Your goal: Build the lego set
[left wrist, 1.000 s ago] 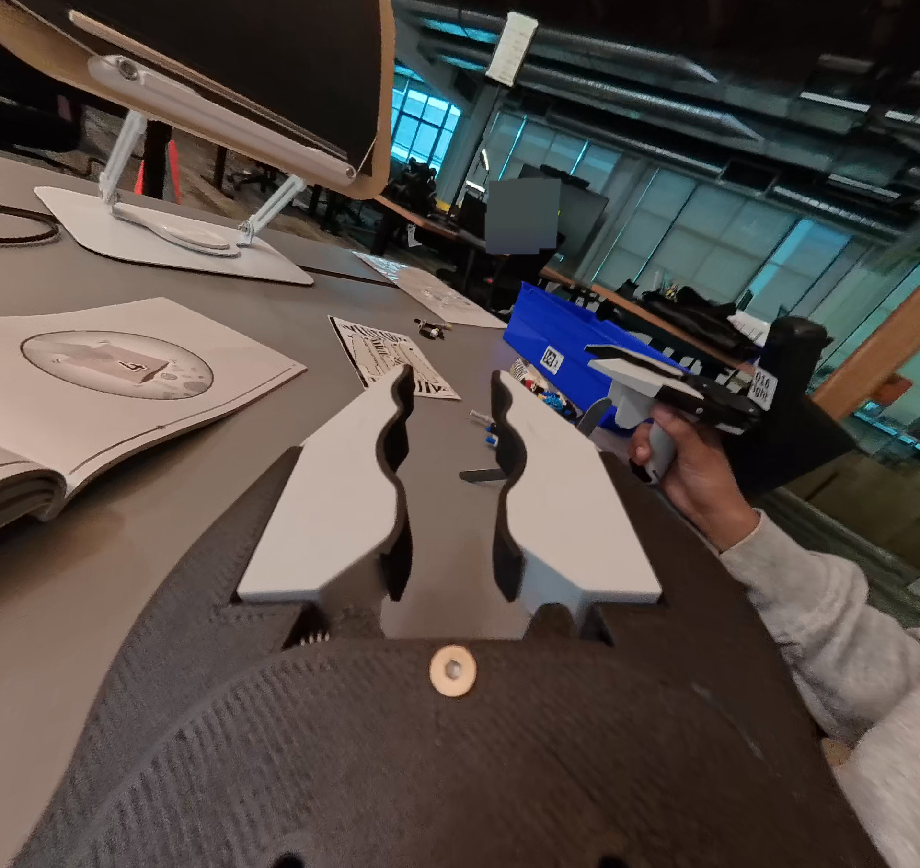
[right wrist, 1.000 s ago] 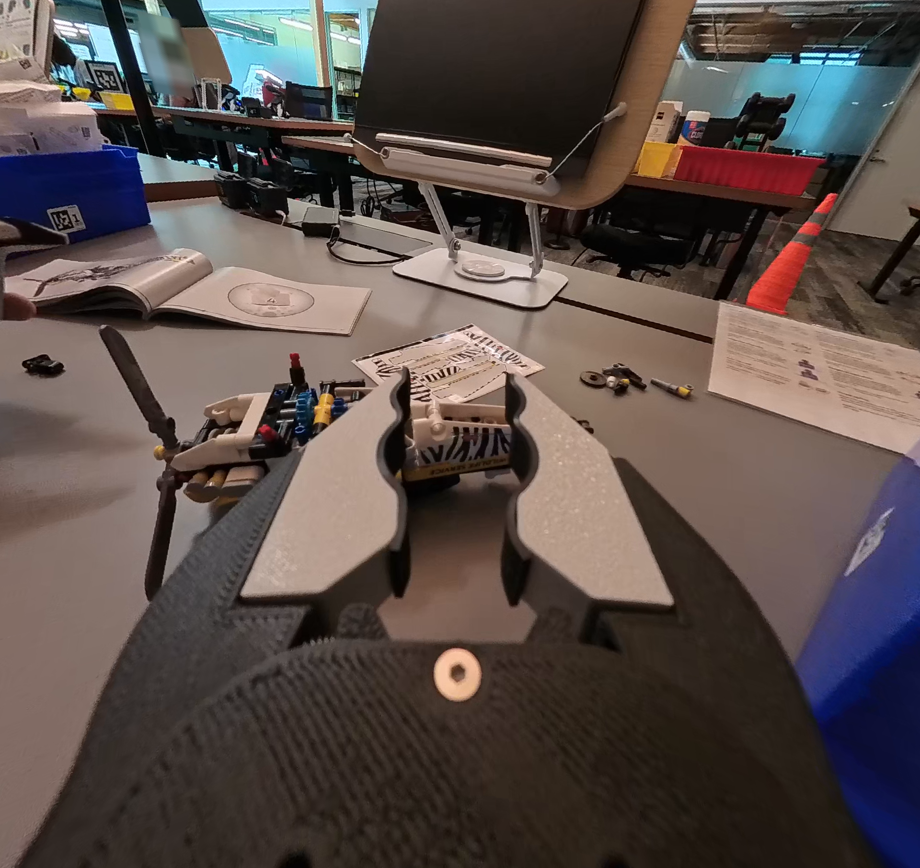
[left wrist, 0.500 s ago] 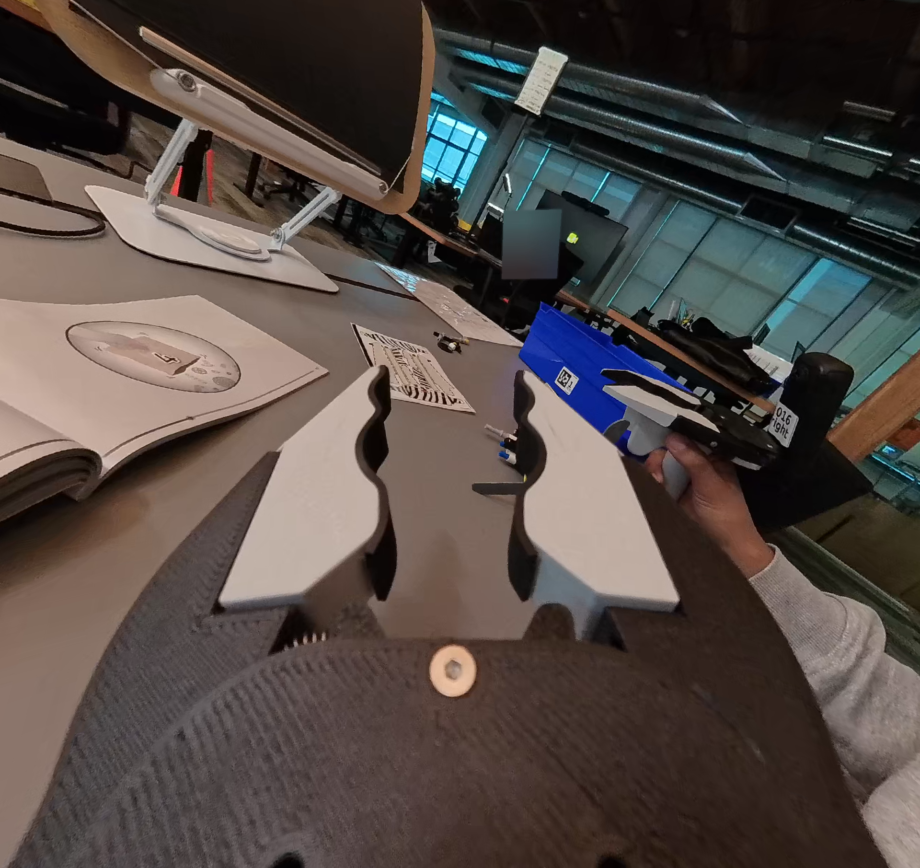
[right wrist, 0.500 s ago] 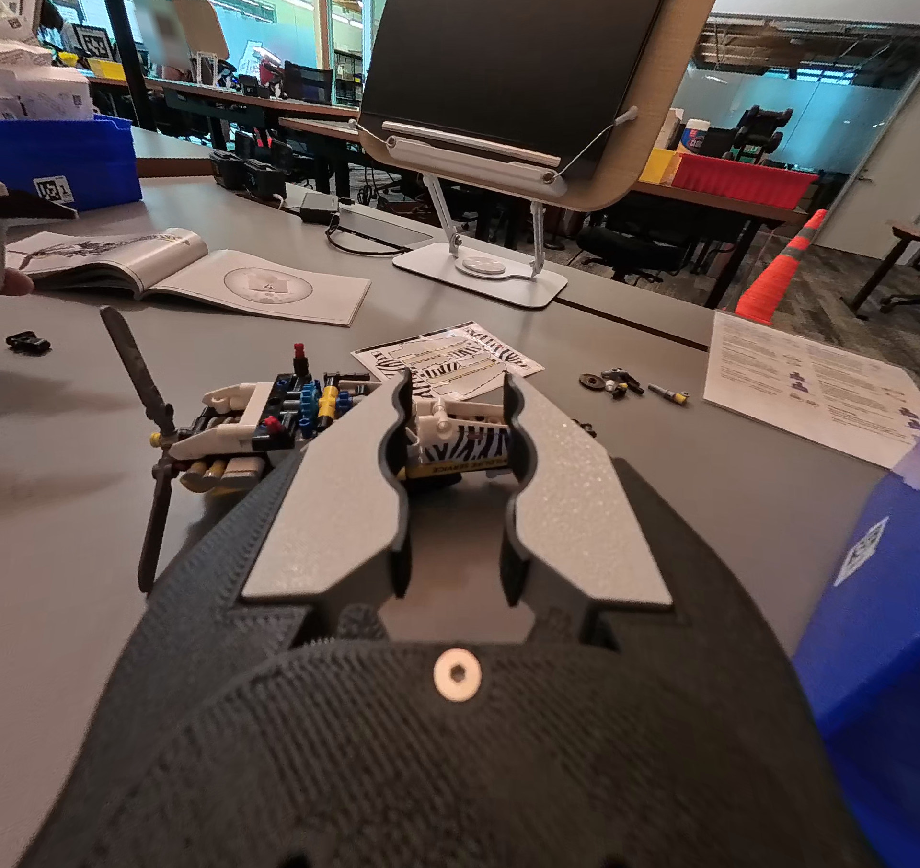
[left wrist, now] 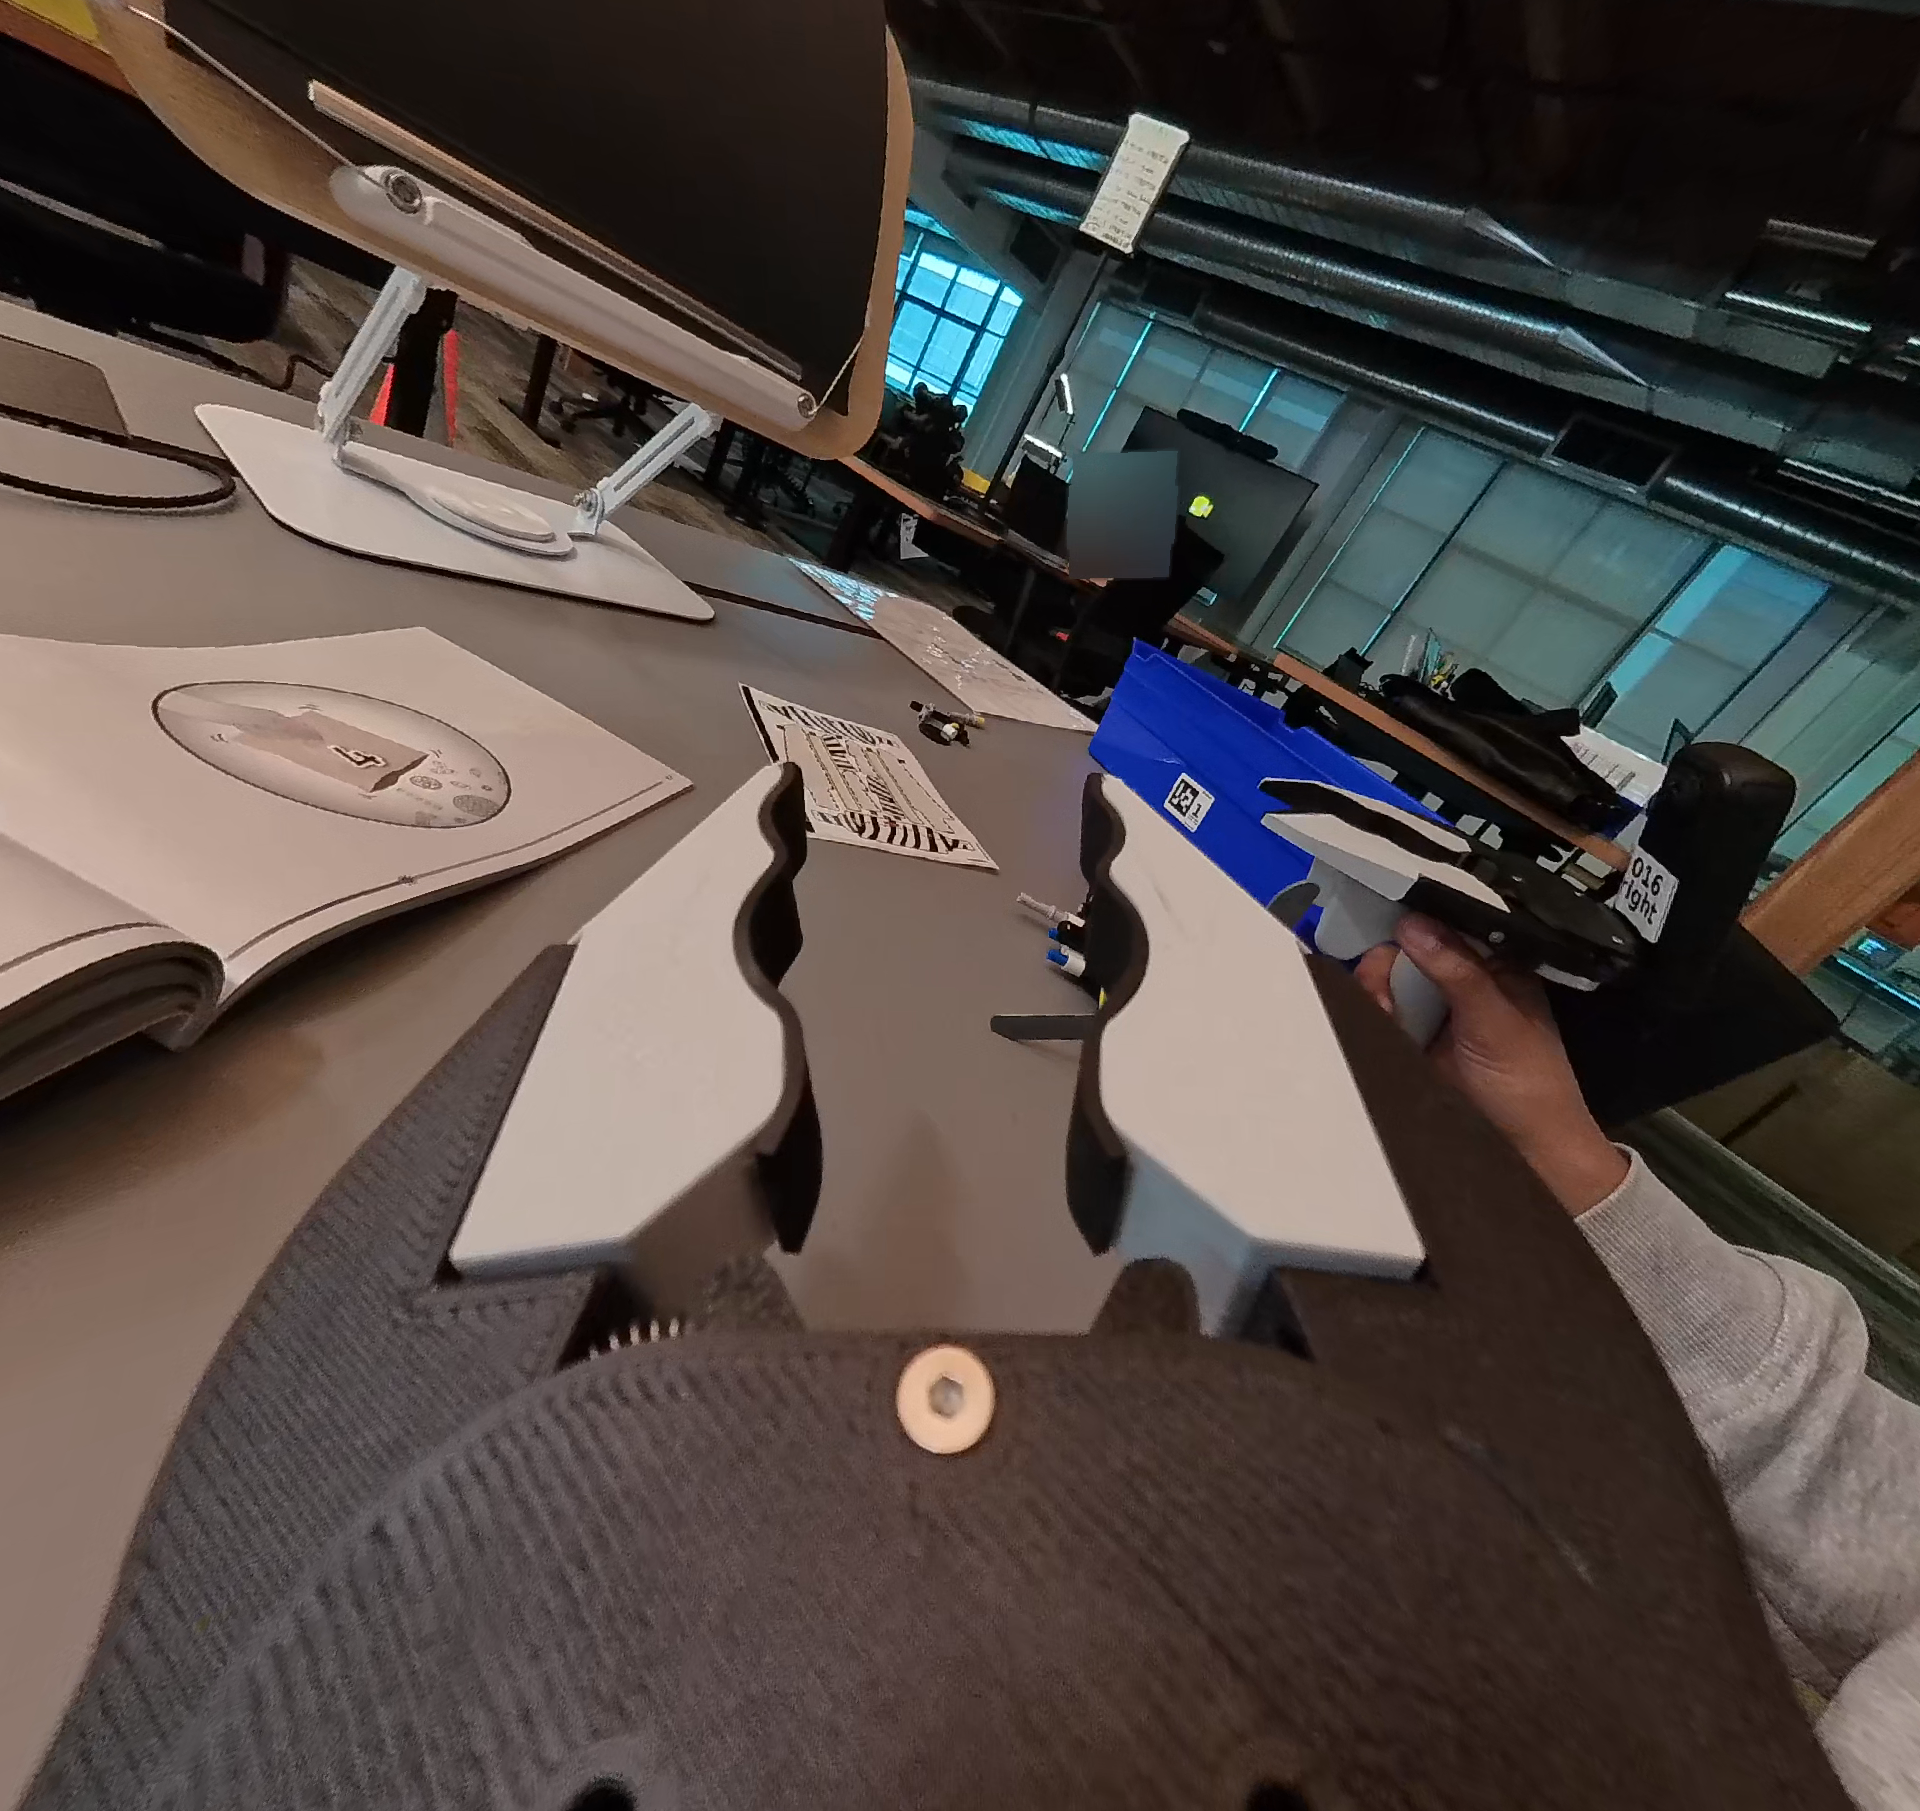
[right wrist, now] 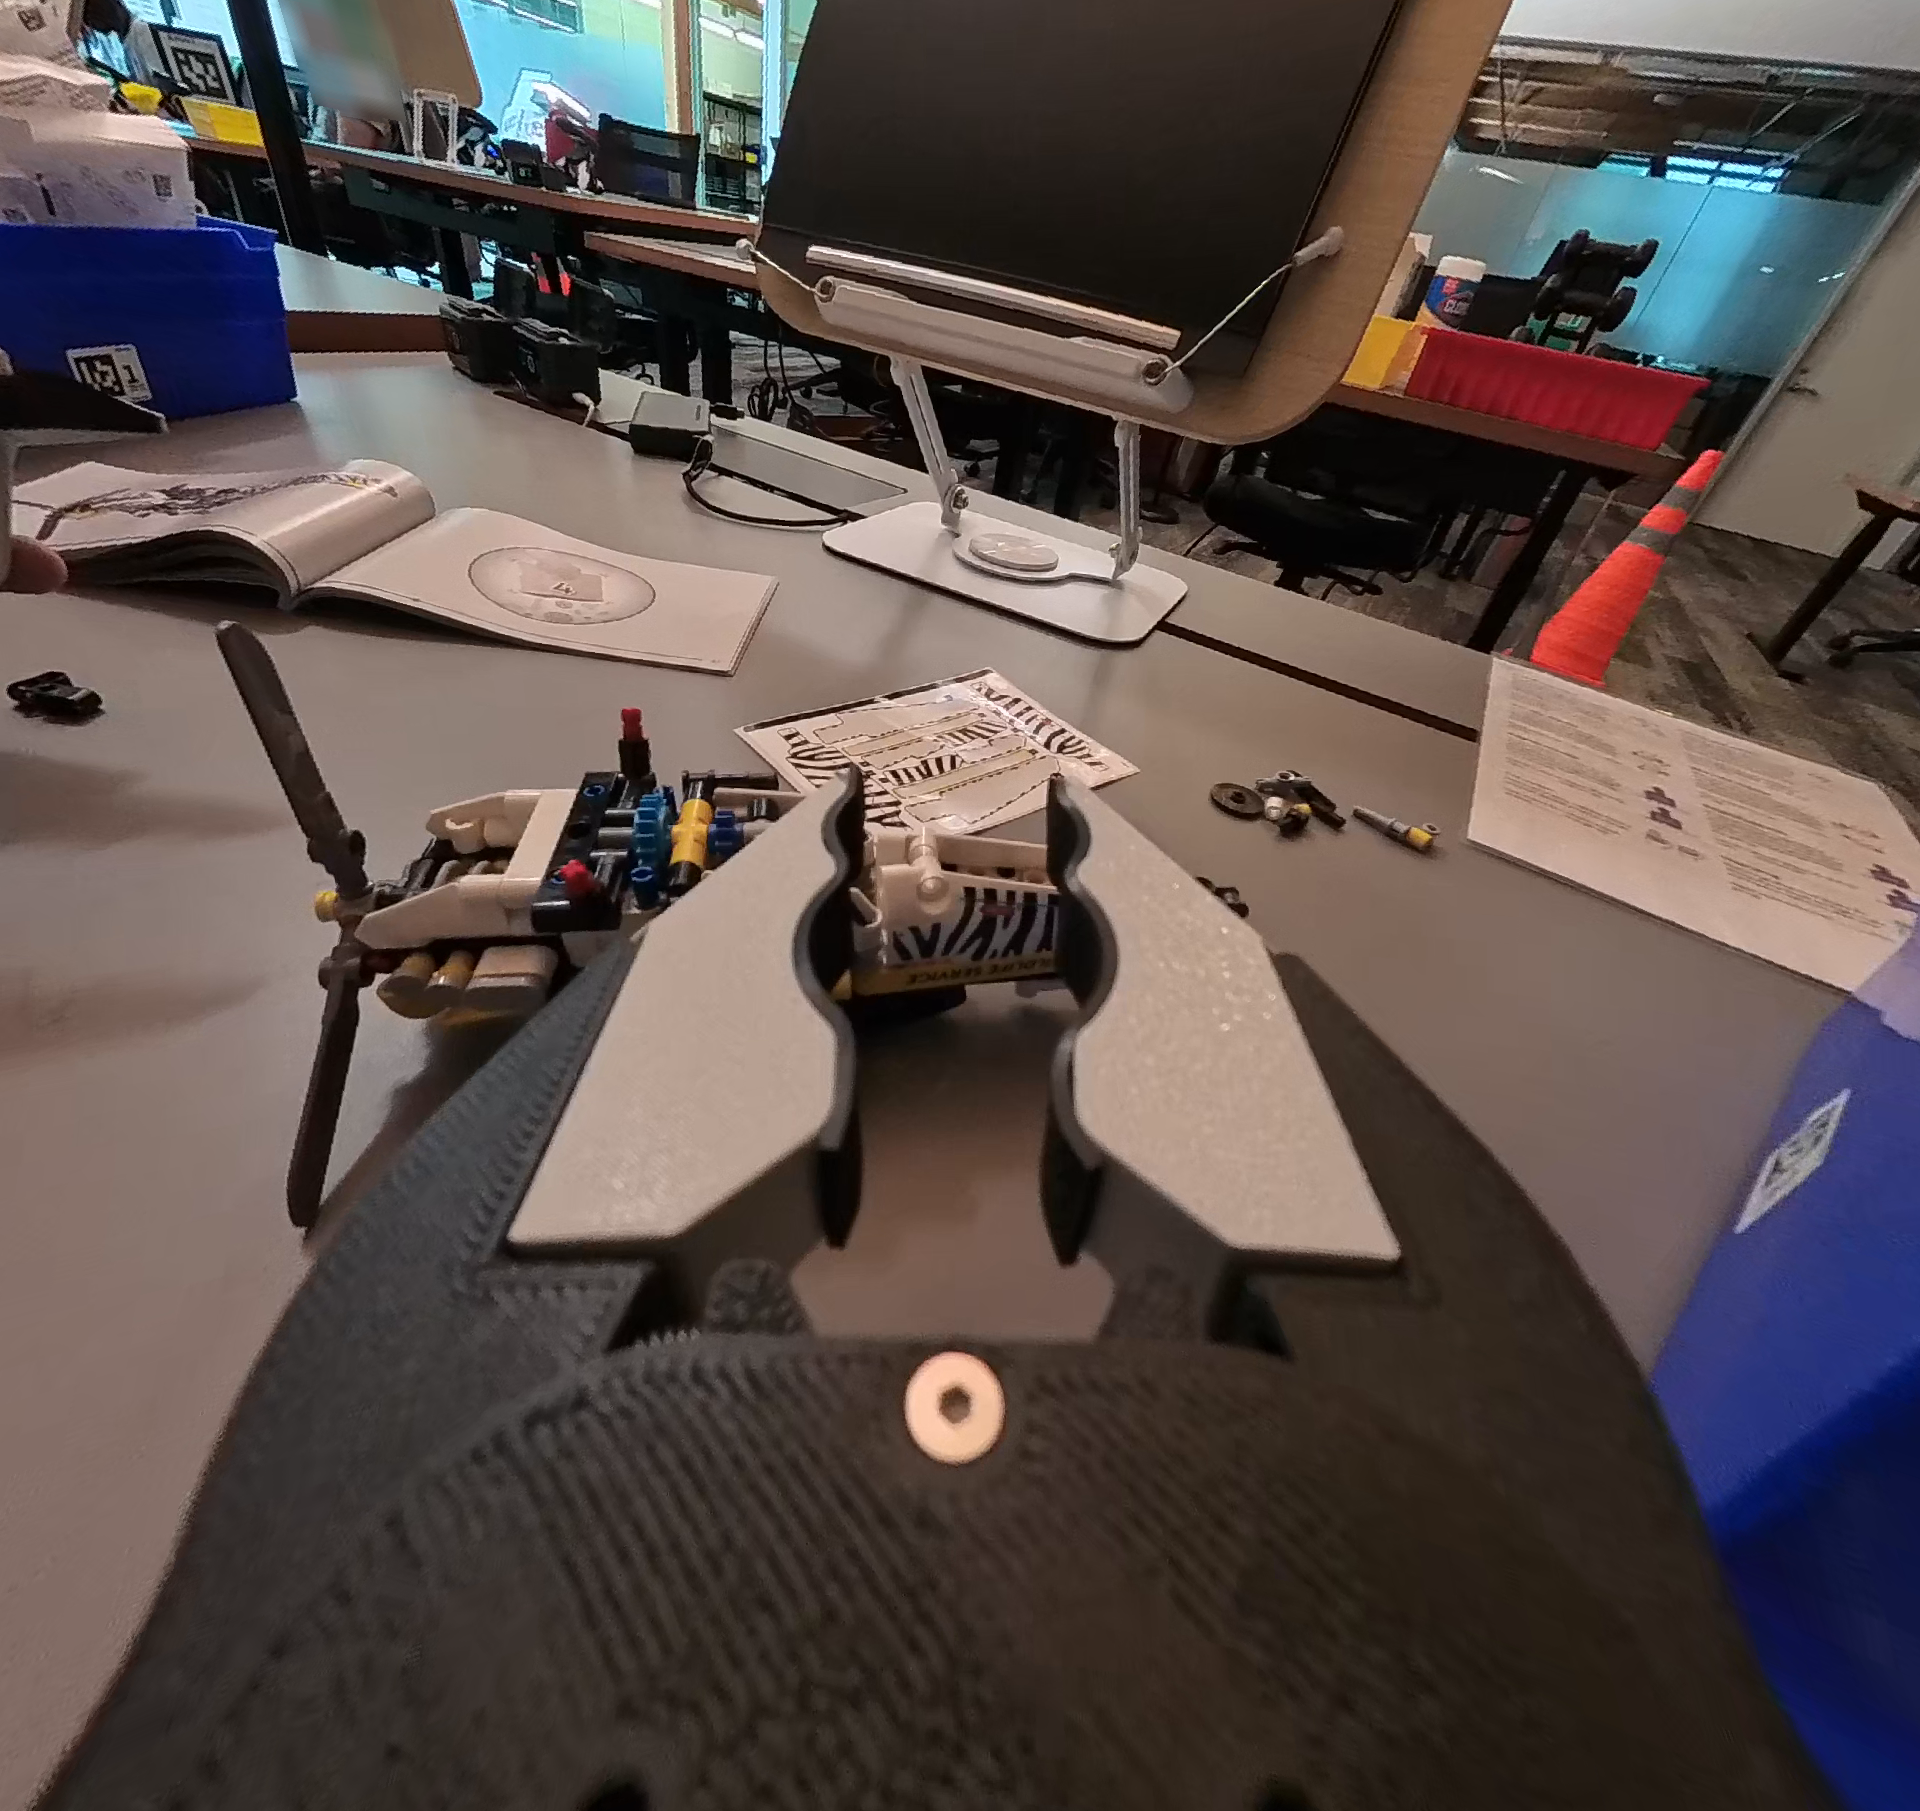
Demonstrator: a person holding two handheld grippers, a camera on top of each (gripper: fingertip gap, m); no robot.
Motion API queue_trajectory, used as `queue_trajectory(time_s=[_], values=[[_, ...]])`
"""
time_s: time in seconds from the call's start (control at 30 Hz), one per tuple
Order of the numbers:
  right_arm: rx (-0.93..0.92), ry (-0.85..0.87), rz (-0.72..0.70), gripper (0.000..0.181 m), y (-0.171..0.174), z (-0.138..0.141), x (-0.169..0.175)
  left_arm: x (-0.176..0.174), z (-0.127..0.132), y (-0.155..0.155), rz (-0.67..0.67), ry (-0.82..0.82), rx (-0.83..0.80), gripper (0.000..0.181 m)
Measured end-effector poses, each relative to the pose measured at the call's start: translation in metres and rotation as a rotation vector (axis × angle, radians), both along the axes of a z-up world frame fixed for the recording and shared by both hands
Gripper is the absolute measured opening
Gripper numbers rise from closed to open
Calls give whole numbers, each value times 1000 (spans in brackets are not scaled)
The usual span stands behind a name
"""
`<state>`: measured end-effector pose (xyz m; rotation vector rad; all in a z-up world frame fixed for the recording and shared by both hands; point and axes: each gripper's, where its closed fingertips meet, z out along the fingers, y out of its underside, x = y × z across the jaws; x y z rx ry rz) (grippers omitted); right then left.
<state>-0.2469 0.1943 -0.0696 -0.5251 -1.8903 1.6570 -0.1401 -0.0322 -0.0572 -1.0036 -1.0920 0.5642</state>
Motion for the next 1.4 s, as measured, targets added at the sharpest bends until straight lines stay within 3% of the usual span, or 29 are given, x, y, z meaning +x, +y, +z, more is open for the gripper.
queue_trajectory(time_s=[1.23, 1.4], values=[[93, 57, -14, 31, -7, -6, 3, -1, 0, -1, -11, -5, 19, 51], [18, 52, -33, 28, 1, 2, 1, -1, 0, -1, -11, -5, 21, 51]])
